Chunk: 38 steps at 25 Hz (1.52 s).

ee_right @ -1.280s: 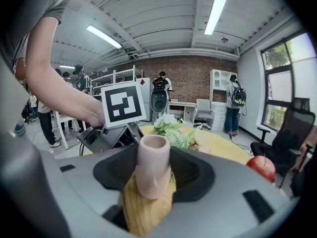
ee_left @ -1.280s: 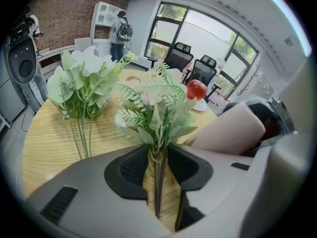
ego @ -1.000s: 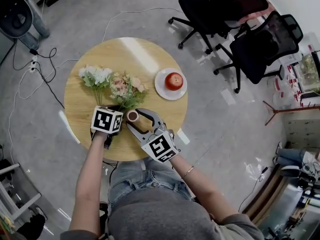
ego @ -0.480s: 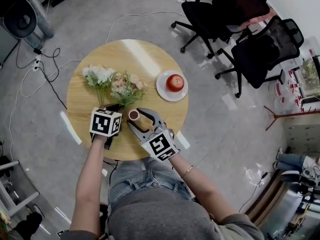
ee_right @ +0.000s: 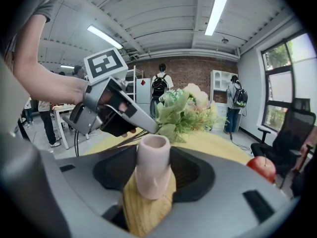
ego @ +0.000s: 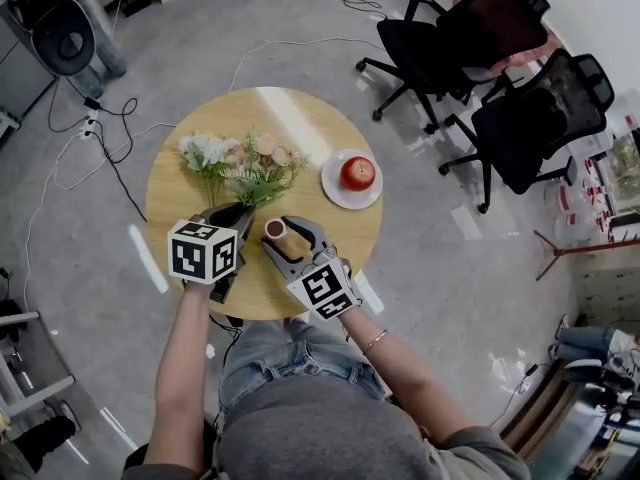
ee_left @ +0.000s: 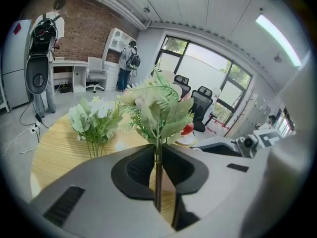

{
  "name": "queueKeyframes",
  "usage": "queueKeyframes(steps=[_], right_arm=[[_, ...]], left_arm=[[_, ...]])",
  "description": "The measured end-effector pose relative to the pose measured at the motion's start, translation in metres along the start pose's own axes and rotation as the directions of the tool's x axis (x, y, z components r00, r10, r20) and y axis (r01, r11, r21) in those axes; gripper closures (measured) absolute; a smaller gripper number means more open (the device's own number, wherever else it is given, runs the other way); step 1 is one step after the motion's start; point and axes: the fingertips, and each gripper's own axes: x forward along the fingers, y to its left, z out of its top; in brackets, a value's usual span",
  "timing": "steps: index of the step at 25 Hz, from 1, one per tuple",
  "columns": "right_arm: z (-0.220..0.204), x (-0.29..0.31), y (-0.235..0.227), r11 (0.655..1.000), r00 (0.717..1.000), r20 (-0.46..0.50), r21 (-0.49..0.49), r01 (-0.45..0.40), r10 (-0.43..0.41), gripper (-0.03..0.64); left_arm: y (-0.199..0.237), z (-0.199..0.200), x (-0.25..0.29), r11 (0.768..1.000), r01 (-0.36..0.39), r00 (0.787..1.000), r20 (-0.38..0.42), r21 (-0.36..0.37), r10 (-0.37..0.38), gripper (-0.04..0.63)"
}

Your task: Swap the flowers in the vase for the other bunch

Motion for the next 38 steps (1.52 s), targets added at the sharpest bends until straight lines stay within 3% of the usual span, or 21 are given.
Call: queueKeyframes(steps=[5,11,18,23,30,38], right_arm=[[0.0,0.001,0.002,1.0,1.0,0.002,0.001,0.001,-0.001,0.396],[0.003,-0.001,-0.001,1.0,1.0,-0.002,-0.001,0.001,-0.001,0.396],[0.005,-0.001,0.001,1.0,1.0,-0.011,-0.005,-0.009,0.009,0.396],[0.0,0.0,0.003,1.0,1.0,-0.005,-0.008,-0.013,0.013,0.396],[0.001,-0.002,0.004,1.0,1.0,-0.018,-0.001,-0.018,0.018,0.396],[-0.001,-0.001,0.004,0.999,1.0,-0.005,0.042,-0.014,0.014,0.396]], left_arm=[[-0.011,0.021,-0.022,1.0,0.012,0.995,0.098,0.003,-0.012,0.537],[-0.029,0.053,-0.043,1.0,0.027,0.975,0.22,-0.006,-0.025,0.537],[-0.044,0.073,-0.06,1.0,0.019,0.954,0.299,-0.002,-0.018,0.537],[-0.055,0.087,-0.072,1.0,0.016,0.928,0.372,0.004,-0.016,0.537],[-0.074,0.111,-0.081,0.999,0.029,0.906,0.42,0.039,-0.043,0.537],[-0.091,0.139,-0.084,0.997,0.054,0.863,0.5,0.051,-0.072,0.537]])
